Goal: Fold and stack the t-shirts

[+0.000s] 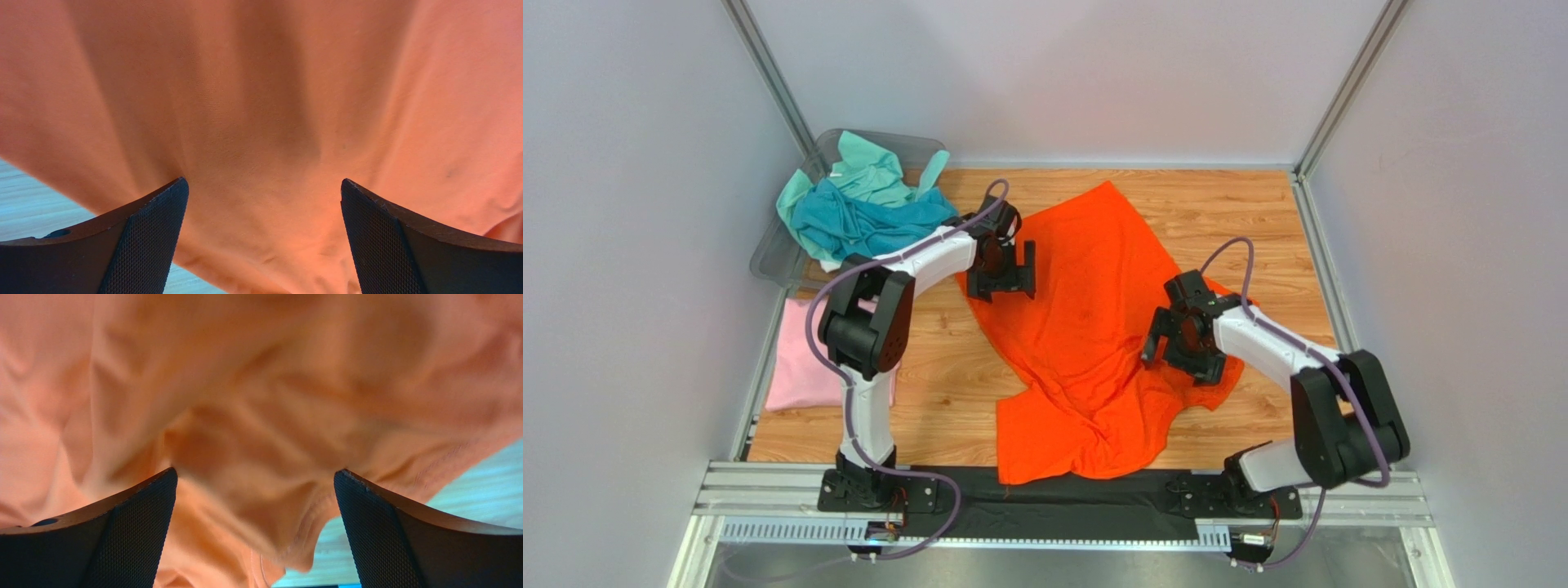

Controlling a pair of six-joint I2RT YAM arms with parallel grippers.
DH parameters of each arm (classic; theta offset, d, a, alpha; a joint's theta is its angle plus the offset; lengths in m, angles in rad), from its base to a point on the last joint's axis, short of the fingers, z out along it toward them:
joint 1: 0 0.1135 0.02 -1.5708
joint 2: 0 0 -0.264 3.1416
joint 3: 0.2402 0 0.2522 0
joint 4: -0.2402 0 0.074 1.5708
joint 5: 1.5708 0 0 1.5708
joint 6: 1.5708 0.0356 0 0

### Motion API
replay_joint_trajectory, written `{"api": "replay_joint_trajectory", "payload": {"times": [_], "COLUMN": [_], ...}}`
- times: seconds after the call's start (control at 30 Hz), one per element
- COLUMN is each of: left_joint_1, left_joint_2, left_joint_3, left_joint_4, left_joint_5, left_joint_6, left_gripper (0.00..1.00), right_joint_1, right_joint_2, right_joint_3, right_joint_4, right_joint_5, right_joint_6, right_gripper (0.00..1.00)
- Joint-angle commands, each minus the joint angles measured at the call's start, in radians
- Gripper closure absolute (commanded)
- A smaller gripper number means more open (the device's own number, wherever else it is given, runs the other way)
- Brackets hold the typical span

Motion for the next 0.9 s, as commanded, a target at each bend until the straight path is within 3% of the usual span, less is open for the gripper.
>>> {"api": "replay_joint_trajectory", "payload": {"times": [0.0,0.17,0.3,0.53,0.57,0.7,0.8,0.87], "left_joint_1": [-0.001,-0.003,-0.030,-0.211,-0.228,-0.267,-0.267,-0.268], "left_joint_2": [0.006,-0.026,-0.090,-0.284,-0.293,-0.293,-0.291,-0.305], "left_joint_3": [0.010,-0.098,-0.274,-0.503,-0.518,-0.492,-0.393,-0.332], "left_joint_4": [-0.021,0.013,0.076,0.238,0.252,0.261,0.208,0.172], "left_joint_5": [0.029,0.094,0.164,0.167,0.155,0.075,0.019,-0.027], "left_joint_6": [0.012,-0.041,-0.087,-0.314,-0.334,-0.389,-0.363,-0.333], "left_gripper": [0.00,0.00,0.00,0.00,0.00,0.00,0.00,0.00], "right_joint_1": [-0.053,-0.136,-0.194,-0.226,-0.229,-0.236,-0.236,-0.237], "right_joint_2": [0.074,0.250,0.422,0.752,0.790,1.031,1.100,1.096], "right_joint_3": [0.086,0.211,0.376,0.836,0.964,1.317,1.499,1.530], "right_joint_4": [0.056,0.071,0.044,-0.028,-0.038,-0.159,-0.179,-0.187], "right_joint_5": [0.034,0.008,0.005,0.017,0.016,0.011,0.017,0.030], "right_joint_6": [-0.054,-0.125,-0.172,-0.297,-0.309,-0.375,-0.415,-0.430], "right_gripper": [0.00,0.00,0.00,0.00,0.00,0.00,0.00,0.00]}}
